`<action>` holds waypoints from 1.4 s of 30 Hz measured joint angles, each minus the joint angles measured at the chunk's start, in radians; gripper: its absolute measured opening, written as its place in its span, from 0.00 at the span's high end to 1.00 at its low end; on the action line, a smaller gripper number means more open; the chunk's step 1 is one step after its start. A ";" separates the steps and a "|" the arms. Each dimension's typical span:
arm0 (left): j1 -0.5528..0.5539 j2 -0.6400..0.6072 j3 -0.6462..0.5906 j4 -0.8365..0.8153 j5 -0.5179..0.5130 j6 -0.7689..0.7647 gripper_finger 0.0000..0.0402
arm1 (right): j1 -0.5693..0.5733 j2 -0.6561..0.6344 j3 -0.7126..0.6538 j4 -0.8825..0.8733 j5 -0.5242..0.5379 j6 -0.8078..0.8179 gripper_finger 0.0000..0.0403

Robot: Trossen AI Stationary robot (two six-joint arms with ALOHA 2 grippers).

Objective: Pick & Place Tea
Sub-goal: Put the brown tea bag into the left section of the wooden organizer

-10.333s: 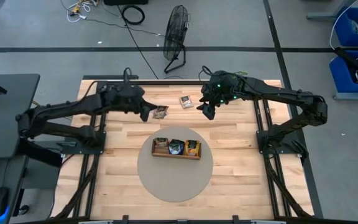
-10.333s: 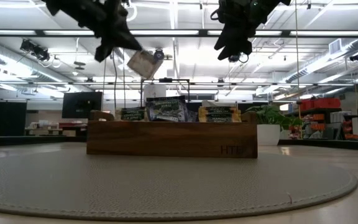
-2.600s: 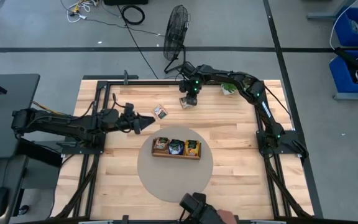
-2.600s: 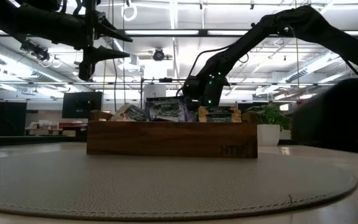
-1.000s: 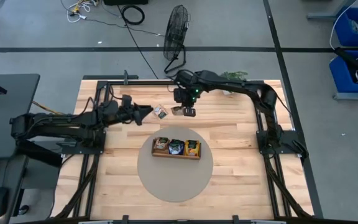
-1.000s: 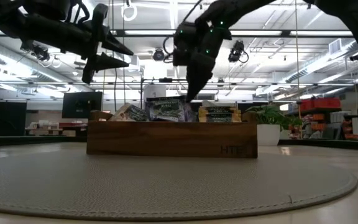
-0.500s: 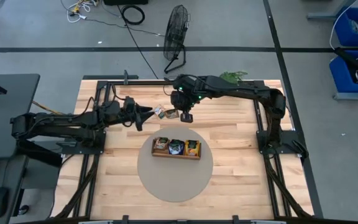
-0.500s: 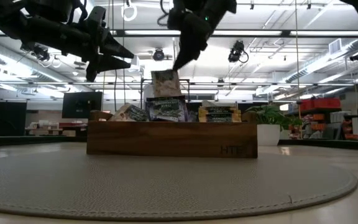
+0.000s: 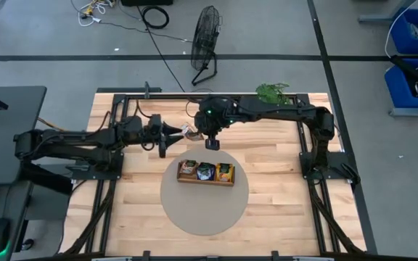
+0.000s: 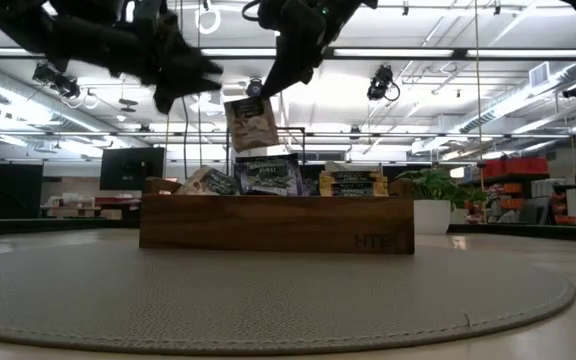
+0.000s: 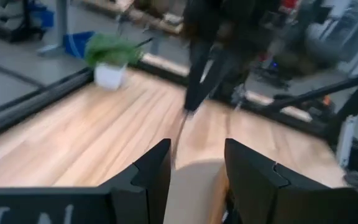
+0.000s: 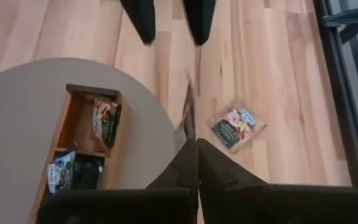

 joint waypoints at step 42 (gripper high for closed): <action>-0.010 0.179 0.112 -0.088 0.082 -0.056 0.99 | 0.061 -0.013 0.002 0.063 0.004 0.000 1.00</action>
